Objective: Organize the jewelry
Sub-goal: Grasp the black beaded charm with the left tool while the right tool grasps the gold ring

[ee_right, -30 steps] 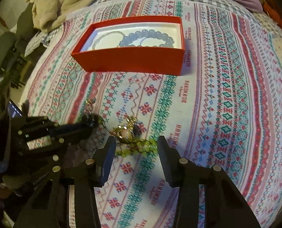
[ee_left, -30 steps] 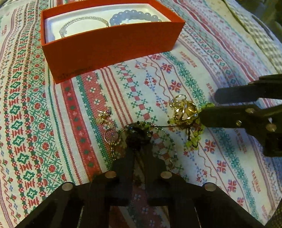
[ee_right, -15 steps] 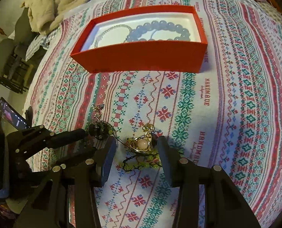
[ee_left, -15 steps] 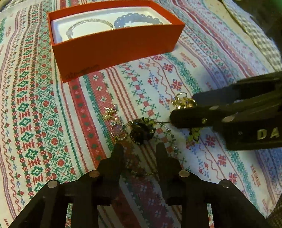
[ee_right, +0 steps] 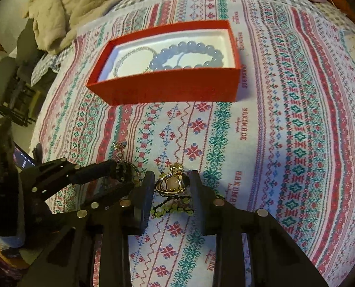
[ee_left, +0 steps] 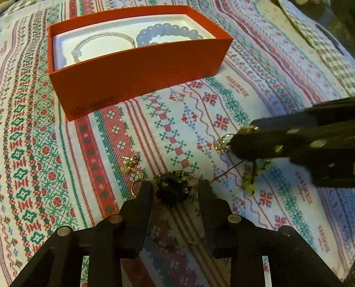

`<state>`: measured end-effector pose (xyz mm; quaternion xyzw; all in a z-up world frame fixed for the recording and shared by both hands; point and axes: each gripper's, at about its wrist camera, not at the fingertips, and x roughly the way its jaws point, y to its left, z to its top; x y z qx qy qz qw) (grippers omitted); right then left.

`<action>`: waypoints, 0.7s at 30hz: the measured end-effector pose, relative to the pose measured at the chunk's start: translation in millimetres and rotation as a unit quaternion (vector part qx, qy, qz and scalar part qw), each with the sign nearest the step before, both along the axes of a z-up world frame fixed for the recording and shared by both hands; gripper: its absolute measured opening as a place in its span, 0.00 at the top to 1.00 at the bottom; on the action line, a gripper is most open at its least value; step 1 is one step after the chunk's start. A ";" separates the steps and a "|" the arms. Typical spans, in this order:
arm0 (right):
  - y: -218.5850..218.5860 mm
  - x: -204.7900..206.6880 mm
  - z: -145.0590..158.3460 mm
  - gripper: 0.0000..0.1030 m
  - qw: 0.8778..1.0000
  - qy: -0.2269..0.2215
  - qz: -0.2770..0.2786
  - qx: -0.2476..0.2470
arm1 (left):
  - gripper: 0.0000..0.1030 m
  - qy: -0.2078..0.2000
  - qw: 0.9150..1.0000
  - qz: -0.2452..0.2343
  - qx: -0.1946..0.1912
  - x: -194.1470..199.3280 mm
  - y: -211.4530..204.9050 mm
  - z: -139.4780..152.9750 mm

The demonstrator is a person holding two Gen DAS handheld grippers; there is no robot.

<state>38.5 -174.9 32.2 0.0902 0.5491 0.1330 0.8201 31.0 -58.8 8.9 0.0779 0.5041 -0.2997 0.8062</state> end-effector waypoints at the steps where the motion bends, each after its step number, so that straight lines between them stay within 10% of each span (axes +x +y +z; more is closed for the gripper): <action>1: -2.1 -1.1 2.8 0.69 1.000 -0.007 -0.003 0.003 | 0.68 -0.001 1.000 0.000 0.003 0.7 -1.6 -1.1; 21: -14.2 -22.5 59.3 0.69 0.993 -0.114 0.020 0.018 | 0.78 -0.035 0.999 0.028 -0.030 2.0 16.3 31.7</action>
